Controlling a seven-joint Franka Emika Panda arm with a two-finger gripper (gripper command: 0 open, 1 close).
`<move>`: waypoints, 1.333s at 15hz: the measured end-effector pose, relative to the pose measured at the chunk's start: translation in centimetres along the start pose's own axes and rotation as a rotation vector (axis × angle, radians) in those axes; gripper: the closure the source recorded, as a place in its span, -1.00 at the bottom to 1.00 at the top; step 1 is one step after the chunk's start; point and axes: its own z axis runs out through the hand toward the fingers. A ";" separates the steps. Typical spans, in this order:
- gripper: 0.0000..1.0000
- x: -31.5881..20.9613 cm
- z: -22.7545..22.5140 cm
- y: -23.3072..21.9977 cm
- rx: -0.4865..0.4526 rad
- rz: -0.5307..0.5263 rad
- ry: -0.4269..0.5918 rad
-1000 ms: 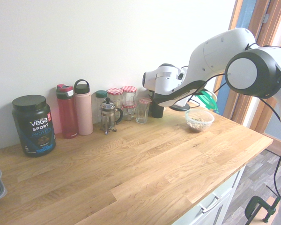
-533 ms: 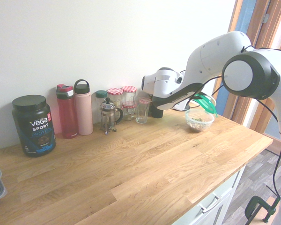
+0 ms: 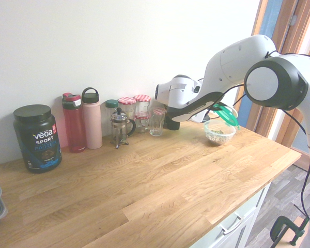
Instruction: Cover the lid of food container
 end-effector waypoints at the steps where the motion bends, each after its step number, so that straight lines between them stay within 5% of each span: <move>1: -1.00 -0.3 -0.5 0.0 0.007 -0.004 -0.003; 15: -1.00 -6.2 -3.7 1.8 0.155 -0.101 -0.109; 20: -1.00 -5.9 -5.5 4.1 0.270 -0.110 -0.277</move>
